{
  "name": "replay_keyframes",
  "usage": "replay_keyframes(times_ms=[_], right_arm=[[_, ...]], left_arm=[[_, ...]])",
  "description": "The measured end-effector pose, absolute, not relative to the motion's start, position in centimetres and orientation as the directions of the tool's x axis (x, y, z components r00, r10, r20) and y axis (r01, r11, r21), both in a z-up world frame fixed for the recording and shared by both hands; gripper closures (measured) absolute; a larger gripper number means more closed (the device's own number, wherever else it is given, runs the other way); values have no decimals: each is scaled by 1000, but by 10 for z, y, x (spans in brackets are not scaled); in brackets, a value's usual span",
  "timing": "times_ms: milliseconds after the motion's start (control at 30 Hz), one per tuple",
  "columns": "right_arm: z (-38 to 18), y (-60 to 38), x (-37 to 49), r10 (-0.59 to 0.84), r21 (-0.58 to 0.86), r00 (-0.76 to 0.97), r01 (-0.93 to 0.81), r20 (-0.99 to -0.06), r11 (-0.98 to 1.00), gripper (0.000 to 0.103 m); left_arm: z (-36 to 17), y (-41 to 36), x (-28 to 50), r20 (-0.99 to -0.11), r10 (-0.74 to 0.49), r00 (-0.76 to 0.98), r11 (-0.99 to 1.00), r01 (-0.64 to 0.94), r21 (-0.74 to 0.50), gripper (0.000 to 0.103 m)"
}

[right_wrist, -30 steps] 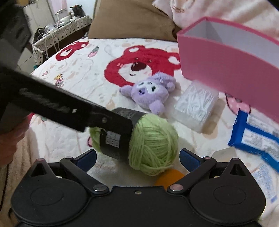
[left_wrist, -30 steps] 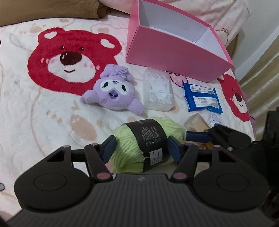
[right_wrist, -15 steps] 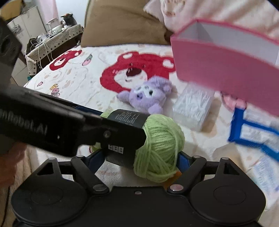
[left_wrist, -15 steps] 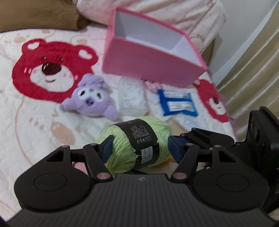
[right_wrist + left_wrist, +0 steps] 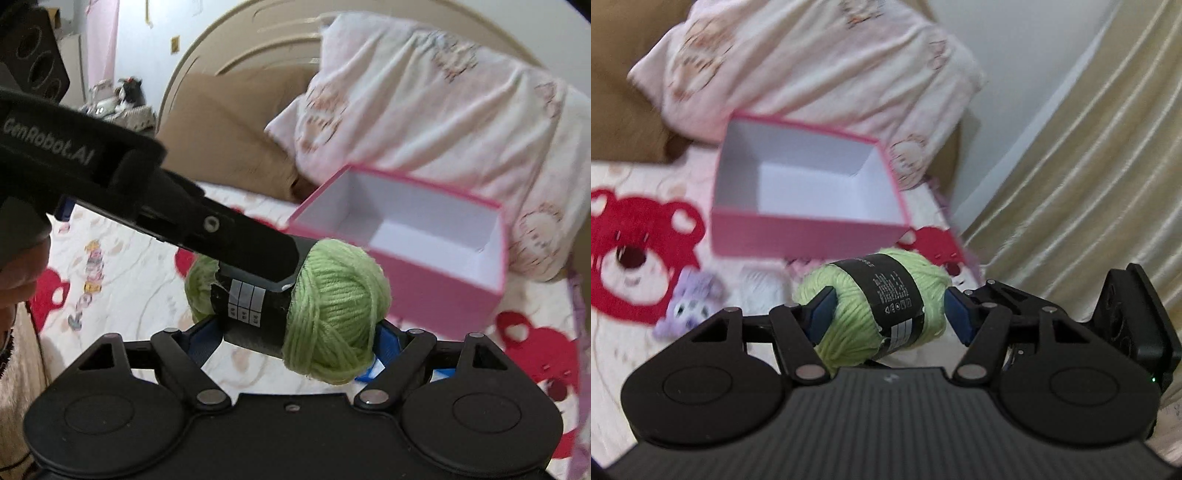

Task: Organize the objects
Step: 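Carry the yarn ball with the left tool into the pink box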

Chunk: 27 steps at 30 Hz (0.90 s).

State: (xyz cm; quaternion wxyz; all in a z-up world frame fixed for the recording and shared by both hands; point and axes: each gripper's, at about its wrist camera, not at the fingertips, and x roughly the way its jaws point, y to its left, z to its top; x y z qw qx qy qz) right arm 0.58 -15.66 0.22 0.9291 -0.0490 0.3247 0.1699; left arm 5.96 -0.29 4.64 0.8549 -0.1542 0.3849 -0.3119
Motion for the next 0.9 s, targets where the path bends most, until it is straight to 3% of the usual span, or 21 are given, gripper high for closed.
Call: replay_keyframes(times_ms=[233,533,767,900], right_arm=[[51,-178,25,218,-26,779,-288,-587,957,16],[83,-195,110,170,-76,683,-314,-710,946,16],[49,-217,153,186,-3,755,-242,-629,970,16],[14,-244,194,230,118,708,-204,-668,972,16]], left_arm=[[98,-31,82,-509,-671,539,741,499,-449,41],[109,-57,149,-528,-659,536,752,492,-439,41],[87,-83,216,-583,-606,542,789,501,-355,40],[60,-101,259,-637,-588,499,797,493,-350,40]])
